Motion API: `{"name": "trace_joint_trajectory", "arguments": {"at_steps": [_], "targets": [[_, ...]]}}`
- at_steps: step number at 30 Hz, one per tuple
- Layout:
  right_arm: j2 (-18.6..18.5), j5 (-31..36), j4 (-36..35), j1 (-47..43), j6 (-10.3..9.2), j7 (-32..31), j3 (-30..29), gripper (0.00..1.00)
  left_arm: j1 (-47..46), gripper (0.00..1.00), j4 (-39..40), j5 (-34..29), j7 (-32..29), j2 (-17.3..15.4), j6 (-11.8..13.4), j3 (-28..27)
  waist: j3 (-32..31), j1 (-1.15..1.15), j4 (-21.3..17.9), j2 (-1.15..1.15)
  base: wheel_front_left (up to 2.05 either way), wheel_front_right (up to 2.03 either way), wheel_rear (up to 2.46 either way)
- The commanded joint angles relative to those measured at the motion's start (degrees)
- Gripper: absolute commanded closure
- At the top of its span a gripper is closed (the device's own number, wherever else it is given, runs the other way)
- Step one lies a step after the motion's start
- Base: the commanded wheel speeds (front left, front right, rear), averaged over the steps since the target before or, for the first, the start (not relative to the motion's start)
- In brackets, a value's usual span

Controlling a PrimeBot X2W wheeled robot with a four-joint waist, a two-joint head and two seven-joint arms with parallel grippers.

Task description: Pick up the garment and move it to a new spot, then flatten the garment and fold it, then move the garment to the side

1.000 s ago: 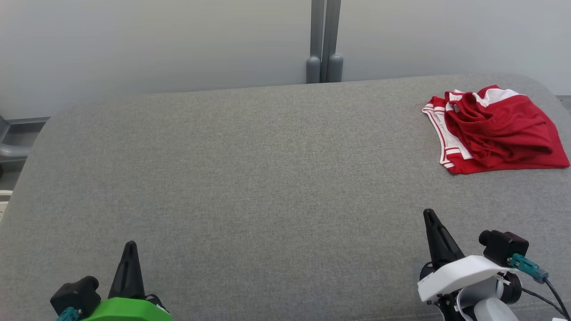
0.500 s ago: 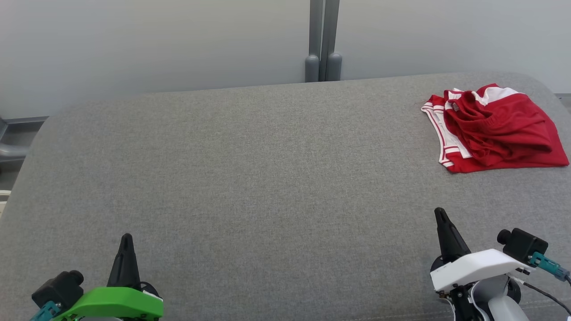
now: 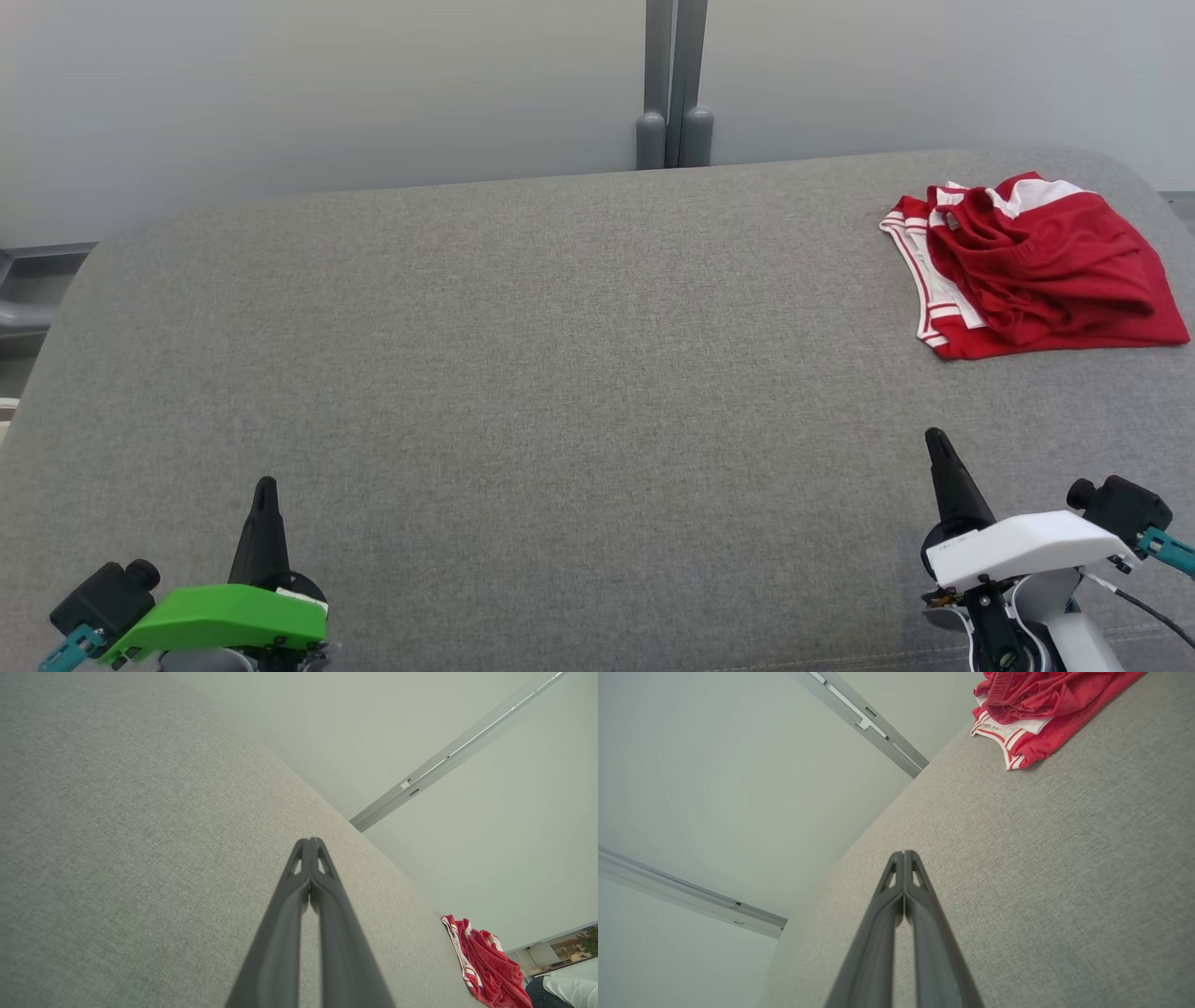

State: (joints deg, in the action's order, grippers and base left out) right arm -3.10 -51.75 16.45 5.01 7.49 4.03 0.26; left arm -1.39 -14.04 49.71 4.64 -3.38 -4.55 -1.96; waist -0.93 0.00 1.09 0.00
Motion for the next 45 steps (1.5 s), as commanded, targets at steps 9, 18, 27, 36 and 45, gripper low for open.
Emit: {"name": "trace_joint_trajectory", "arguments": {"at_steps": [9,18,27,36,45], "targets": [[-0.5,-7.0,-0.8,1.7,0.01,-1.9,-1.5,1.0,-2.5,1.0,0.1,7.3,-1.6,-0.2,-0.7,-0.8,0.1,0.0,-0.1,0.0,0.0,0.0,0.0],[-0.5,-12.6,-0.8,1.9,0.02,-3.5,-2.6,1.0,-3.3,1.0,-0.2,13.1,-3.0,-0.1,-1.1,-1.2,0.3,0.0,-0.2,0.0,0.0,0.0,0.0],[-0.4,-17.7,-0.8,2.1,0.02,-5.0,-3.6,1.0,-4.0,1.0,-0.5,18.5,-4.2,0.0,-1.5,-1.5,0.4,0.0,-0.4,0.0,0.0,0.0,0.0],[-0.4,-22.4,-0.9,2.4,0.01,-6.4,-4.6,1.0,-4.7,1.0,-0.8,23.5,-5.4,0.1,-1.8,-1.8,0.6,0.0,-0.5,0.0,0.0,0.0,0.0],[-0.4,-26.2,-0.8,2.6,0.01,-7.5,-5.4,1.0,-5.3,1.0,-1.1,27.6,-6.4,0.2,-2.1,-2.1,0.7,0.0,-0.6,0.0,0.0,0.0,0.0]]}}
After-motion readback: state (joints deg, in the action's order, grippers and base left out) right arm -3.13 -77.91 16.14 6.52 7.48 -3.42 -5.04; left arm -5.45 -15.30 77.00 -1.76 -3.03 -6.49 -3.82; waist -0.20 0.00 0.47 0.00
